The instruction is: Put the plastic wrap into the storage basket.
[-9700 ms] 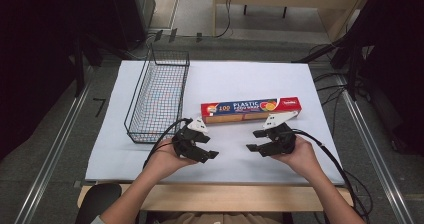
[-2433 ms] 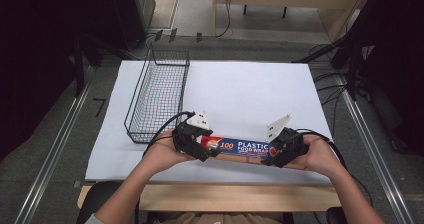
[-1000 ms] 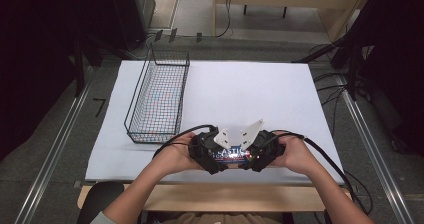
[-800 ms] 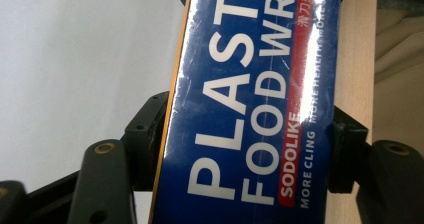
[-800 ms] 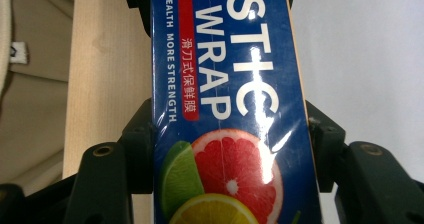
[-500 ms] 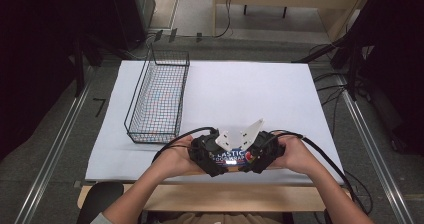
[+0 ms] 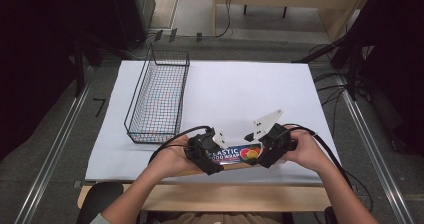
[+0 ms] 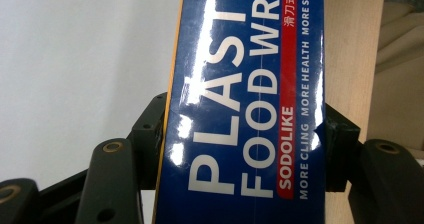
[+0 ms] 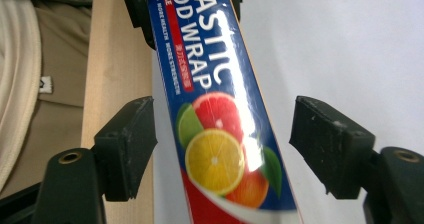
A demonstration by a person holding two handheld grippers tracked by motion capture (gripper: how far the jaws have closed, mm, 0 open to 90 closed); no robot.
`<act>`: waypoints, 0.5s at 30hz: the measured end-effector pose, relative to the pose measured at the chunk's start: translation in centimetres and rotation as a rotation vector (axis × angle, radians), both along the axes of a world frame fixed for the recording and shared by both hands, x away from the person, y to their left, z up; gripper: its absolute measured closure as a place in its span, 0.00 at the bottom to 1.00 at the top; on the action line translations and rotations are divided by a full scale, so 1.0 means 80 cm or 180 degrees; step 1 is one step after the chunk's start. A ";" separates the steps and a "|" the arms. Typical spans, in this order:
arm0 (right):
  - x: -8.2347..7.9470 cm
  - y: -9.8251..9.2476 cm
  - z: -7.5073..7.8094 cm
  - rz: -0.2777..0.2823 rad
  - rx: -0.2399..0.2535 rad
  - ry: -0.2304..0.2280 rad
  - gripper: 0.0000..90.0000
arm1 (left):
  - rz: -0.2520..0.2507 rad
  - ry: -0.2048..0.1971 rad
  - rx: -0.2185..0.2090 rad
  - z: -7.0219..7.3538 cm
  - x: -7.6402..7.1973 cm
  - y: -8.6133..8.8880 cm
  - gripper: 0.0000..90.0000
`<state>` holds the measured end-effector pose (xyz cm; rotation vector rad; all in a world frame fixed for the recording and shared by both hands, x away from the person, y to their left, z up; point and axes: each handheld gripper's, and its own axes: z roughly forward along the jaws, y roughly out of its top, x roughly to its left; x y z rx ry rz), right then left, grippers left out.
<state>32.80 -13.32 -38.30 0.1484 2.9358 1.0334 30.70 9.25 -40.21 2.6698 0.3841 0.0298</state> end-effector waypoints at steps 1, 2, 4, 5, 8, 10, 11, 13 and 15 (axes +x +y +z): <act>0.000 -0.003 0.001 -0.0020 0.0016 -0.0019 0.28 | 0.0017 0.0004 -0.0007 0.001 0.001 0.001 0.44; 0.000 -0.006 0.002 -0.0048 0.0029 -0.0048 0.28 | 0.0047 0.0023 -0.0025 0.001 0.002 0.003 0.44; 0.000 -0.012 0.003 -0.0105 0.0056 -0.0083 0.27 | 0.0077 0.0023 -0.0029 0.003 0.003 0.005 0.44; 0.001 -0.015 0.004 -0.0142 0.0069 -0.0125 0.27 | 0.0104 0.0023 -0.0036 0.003 0.004 0.006 0.44; 0.002 -0.025 0.007 -0.0241 0.0104 -0.0143 0.26 | 0.0127 0.0047 -0.0038 0.003 0.007 0.011 0.44; 0.002 -0.032 0.008 -0.0279 0.0136 -0.0178 0.26 | 0.0163 0.0053 -0.0066 0.003 0.009 0.014 0.44; 0.002 -0.035 0.009 -0.0310 0.0143 -0.0194 0.26 | 0.0181 0.0055 -0.0069 0.004 0.010 0.016 0.44; 0.003 -0.041 0.011 -0.0366 0.0161 -0.0200 0.26 | 0.0238 0.0055 -0.0100 0.006 0.012 0.019 0.44; 0.003 -0.046 0.012 -0.0400 0.0183 -0.0190 0.26 | 0.0290 0.0051 -0.0126 0.009 0.014 0.022 0.44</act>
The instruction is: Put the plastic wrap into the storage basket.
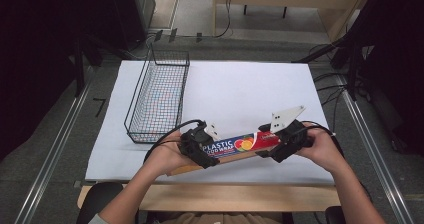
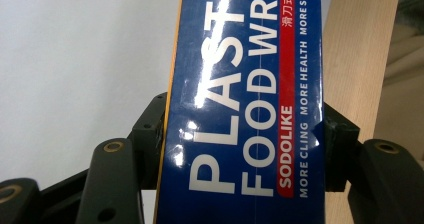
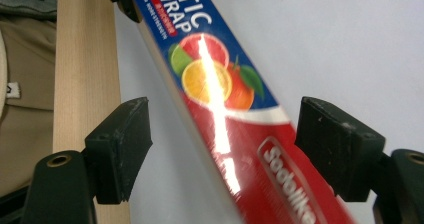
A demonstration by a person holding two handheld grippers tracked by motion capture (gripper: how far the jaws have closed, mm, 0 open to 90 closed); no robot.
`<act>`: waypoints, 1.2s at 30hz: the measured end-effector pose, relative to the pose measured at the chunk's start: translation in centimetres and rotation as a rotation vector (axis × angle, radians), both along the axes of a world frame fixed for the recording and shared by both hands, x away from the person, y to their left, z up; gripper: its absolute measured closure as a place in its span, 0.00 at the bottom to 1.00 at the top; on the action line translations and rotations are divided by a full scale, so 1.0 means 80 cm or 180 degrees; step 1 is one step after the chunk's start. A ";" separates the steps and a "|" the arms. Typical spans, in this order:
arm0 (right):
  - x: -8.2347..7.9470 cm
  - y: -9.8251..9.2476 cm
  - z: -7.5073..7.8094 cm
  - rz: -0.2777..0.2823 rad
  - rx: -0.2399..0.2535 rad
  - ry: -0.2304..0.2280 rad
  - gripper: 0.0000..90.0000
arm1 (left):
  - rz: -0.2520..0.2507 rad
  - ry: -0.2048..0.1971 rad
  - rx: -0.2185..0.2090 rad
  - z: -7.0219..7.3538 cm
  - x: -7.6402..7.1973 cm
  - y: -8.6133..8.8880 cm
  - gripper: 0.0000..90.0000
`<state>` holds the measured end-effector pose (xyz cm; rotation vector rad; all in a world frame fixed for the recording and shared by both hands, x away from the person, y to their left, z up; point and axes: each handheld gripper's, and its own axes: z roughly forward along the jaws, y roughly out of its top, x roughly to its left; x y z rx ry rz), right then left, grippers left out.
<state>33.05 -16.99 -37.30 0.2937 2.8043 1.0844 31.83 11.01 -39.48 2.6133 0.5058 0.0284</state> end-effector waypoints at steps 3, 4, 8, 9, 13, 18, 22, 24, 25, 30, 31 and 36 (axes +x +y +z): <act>-0.002 -0.005 0.002 -0.0058 0.0000 -0.0012 0.25 | 0.0094 -0.0019 0.0000 0.005 0.000 0.003 0.44; -0.003 -0.007 0.003 -0.0064 -0.0003 -0.0013 0.24 | 0.0131 -0.0025 0.0013 0.007 0.000 0.004 0.44; -0.010 -0.015 0.006 -0.0032 0.0050 0.0009 0.24 | 0.0269 -0.0002 -0.0047 0.012 0.002 0.009 0.44; -0.011 -0.017 0.006 -0.0026 0.0062 0.0010 0.24 | 0.0300 -0.0006 -0.0070 0.013 0.002 0.010 0.44; -0.016 -0.023 0.003 -0.0014 0.0054 0.0043 0.24 | 0.0397 0.0002 -0.0107 0.019 0.005 0.016 0.44; -0.022 -0.026 -0.009 0.0068 0.0031 0.0131 0.23 | 0.0517 0.0000 -0.0180 0.030 0.005 0.021 0.44; -0.022 -0.024 -0.021 0.0070 -0.0005 0.0145 0.23 | 0.0598 -0.0046 -0.0218 0.038 0.007 0.026 0.44; -0.020 -0.022 -0.028 0.0054 -0.0027 0.0122 0.23 | 0.0639 -0.0059 -0.0236 0.041 0.009 0.030 0.44; -0.019 -0.021 -0.031 0.0001 -0.0016 0.0114 0.23 | 0.0658 -0.0066 -0.0245 0.043 0.009 0.032 0.44; -0.013 -0.002 -0.058 -0.0343 -0.0162 0.0066 0.23 | 0.0759 -0.0090 -0.0322 0.051 0.013 0.043 0.44; -0.011 0.002 -0.063 -0.0405 -0.0215 0.0050 0.23 | 0.0780 -0.0095 -0.0336 0.052 0.014 0.045 0.44; -0.007 0.009 -0.070 -0.0447 -0.0184 0.0005 0.23 | 0.0850 -0.0109 -0.0346 0.060 0.018 0.052 0.44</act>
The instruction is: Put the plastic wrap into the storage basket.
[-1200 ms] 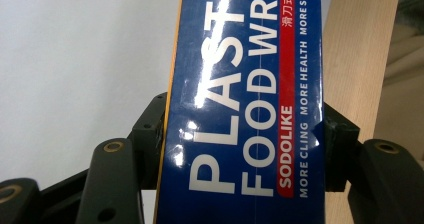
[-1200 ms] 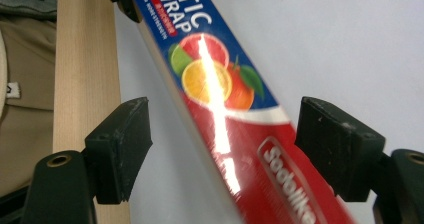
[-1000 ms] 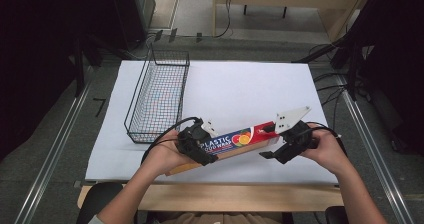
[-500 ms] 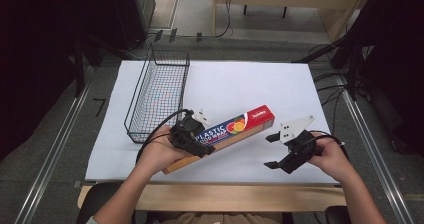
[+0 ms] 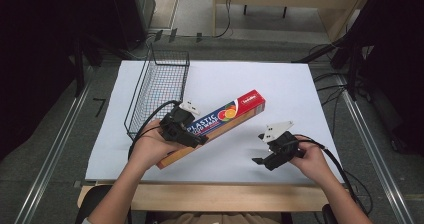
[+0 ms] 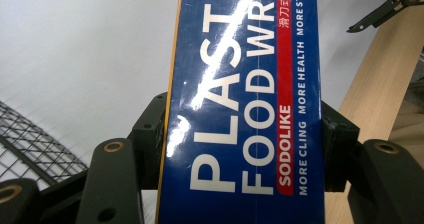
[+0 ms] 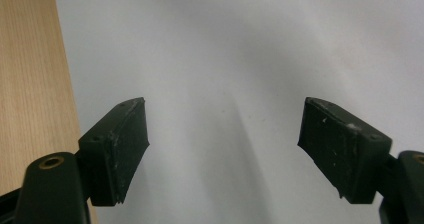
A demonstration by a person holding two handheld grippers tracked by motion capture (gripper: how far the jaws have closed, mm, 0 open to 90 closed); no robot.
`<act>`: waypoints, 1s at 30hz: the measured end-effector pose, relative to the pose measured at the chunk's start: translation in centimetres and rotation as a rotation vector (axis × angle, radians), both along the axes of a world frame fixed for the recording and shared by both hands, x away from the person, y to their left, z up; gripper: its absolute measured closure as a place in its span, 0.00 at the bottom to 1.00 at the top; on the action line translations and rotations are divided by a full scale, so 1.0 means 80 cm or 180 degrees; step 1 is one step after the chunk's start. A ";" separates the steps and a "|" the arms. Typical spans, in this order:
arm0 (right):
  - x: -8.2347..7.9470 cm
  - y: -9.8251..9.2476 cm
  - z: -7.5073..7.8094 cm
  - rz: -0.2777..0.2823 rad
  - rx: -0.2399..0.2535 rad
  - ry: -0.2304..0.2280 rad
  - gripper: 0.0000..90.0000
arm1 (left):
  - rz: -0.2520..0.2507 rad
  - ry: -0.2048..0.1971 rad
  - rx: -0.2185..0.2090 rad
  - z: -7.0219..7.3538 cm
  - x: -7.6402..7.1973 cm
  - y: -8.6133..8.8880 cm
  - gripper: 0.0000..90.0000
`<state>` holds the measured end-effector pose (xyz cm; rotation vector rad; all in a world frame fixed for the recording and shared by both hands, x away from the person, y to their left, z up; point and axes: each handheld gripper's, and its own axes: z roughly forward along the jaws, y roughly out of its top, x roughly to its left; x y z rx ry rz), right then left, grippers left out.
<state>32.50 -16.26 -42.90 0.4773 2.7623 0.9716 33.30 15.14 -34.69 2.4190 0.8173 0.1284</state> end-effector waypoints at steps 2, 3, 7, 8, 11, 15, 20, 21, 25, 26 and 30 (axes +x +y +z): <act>0.002 -0.001 0.000 -0.0025 0.0032 -0.0034 0.23 | 0.0040 -0.0016 -0.0020 0.003 0.004 0.004 0.44; 0.003 -0.001 0.000 -0.0052 0.0045 -0.0044 0.23 | 0.0065 -0.0016 -0.0030 0.005 0.006 0.005 0.44; 0.010 -0.003 -0.003 -0.0133 -0.0014 -0.0054 0.23 | 0.0173 0.0023 -0.0185 0.007 0.015 0.012 0.44; 0.011 -0.003 -0.005 -0.0139 -0.0047 -0.0057 0.23 | 0.0183 0.0023 -0.0194 0.007 0.017 0.014 0.44; 0.013 -0.002 -0.008 -0.0143 -0.0118 -0.0062 0.23 | 0.0274 0.0007 -0.0153 0.010 0.025 0.018 0.44; 0.017 -0.001 -0.012 -0.0169 -0.0160 0.0000 0.23 | 0.0436 -0.0003 -0.0097 0.016 0.042 0.026 0.44; 0.020 -0.002 -0.014 -0.0201 -0.0176 0.0011 0.23 | 0.0644 -0.0035 0.0005 0.024 0.064 0.034 0.44; 0.020 -0.002 -0.014 -0.0213 -0.0159 0.0016 0.23 | 0.0682 -0.0040 0.0016 0.025 0.068 0.034 0.44; 0.023 -0.004 -0.014 -0.0219 -0.0098 0.0077 0.23 | 0.0785 -0.0082 0.0079 0.031 0.081 0.038 0.44; 0.024 -0.005 -0.014 -0.0212 -0.0094 0.0086 0.23 | 0.0818 -0.0092 0.0079 0.032 0.084 0.039 0.44; 0.026 -0.006 -0.016 -0.0228 -0.0111 0.0130 0.23 | 0.0992 -0.0100 0.0040 0.032 0.096 0.044 0.44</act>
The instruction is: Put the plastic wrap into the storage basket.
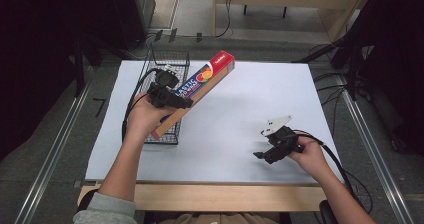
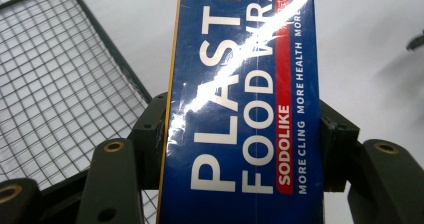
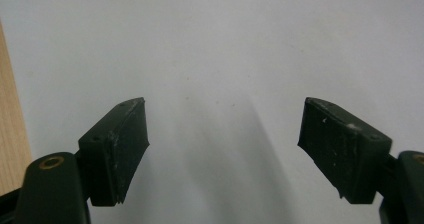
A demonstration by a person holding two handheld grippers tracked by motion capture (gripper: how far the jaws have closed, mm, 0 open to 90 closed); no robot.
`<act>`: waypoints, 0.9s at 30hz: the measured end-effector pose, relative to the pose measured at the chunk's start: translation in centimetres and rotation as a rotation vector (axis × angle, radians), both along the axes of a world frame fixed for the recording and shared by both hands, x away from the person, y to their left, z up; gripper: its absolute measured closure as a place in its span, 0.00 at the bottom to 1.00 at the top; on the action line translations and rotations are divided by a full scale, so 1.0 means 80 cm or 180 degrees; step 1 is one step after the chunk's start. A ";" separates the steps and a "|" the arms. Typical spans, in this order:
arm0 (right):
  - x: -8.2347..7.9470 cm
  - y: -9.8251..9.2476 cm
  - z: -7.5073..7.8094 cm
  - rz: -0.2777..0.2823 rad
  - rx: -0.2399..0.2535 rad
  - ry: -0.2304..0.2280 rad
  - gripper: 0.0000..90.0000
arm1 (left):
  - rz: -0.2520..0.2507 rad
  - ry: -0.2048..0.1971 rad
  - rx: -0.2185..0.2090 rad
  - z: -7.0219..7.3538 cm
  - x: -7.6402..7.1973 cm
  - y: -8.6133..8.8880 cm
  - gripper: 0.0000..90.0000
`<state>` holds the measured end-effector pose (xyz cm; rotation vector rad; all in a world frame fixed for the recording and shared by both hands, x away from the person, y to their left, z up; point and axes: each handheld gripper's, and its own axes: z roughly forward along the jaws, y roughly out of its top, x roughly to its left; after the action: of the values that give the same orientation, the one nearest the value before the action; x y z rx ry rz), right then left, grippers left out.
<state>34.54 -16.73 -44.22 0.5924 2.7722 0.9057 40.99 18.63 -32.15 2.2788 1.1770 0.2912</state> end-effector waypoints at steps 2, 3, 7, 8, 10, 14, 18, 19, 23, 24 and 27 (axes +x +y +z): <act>0.000 0.001 -0.001 0.0015 -0.0023 -0.0010 0.23 | 0.0107 0.0005 0.0022 0.000 0.006 0.002 0.44; 0.000 0.001 -0.001 0.0024 -0.0018 -0.0007 0.23 | 0.0165 0.0002 0.0040 0.000 0.008 0.003 0.44; -0.002 0.000 0.001 0.0063 0.0069 -0.0019 0.23 | 0.0217 0.0008 0.0005 0.002 0.014 0.010 0.44; -0.001 0.000 0.002 0.0054 0.0073 -0.0022 0.23 | 0.0249 0.0007 -0.0002 0.003 0.015 0.012 0.44; 0.000 -0.001 0.001 0.0027 0.0070 -0.0001 0.23 | 0.0340 -0.0012 0.0044 0.004 0.019 0.013 0.44; -0.001 -0.002 0.003 0.0033 0.0113 -0.0027 0.23 | 0.0513 -0.0032 0.0079 0.005 0.026 0.022 0.44; -0.003 -0.002 0.005 0.0052 0.0147 -0.0061 0.23 | 0.0736 -0.0011 0.0114 0.003 0.036 0.032 0.44; -0.003 -0.002 0.004 0.0060 0.0137 -0.0061 0.23 | 0.0783 -0.0011 0.0106 0.002 0.038 0.034 0.44; -0.003 -0.001 0.004 0.0069 0.0113 -0.0070 0.23 | 0.0942 0.0000 0.0115 -0.001 0.043 0.041 0.44; -0.003 -0.001 0.004 0.0069 0.0117 -0.0071 0.23 | 0.1001 -0.0017 0.0137 -0.003 0.045 0.043 0.44; -0.003 -0.001 0.003 0.0061 0.0111 -0.0071 0.23 | 0.1144 -0.0008 0.0177 -0.008 0.049 0.047 0.44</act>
<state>34.34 -16.81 -43.94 0.5588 2.7522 0.9607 44.89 22.42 -32.78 2.1014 1.5938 0.4656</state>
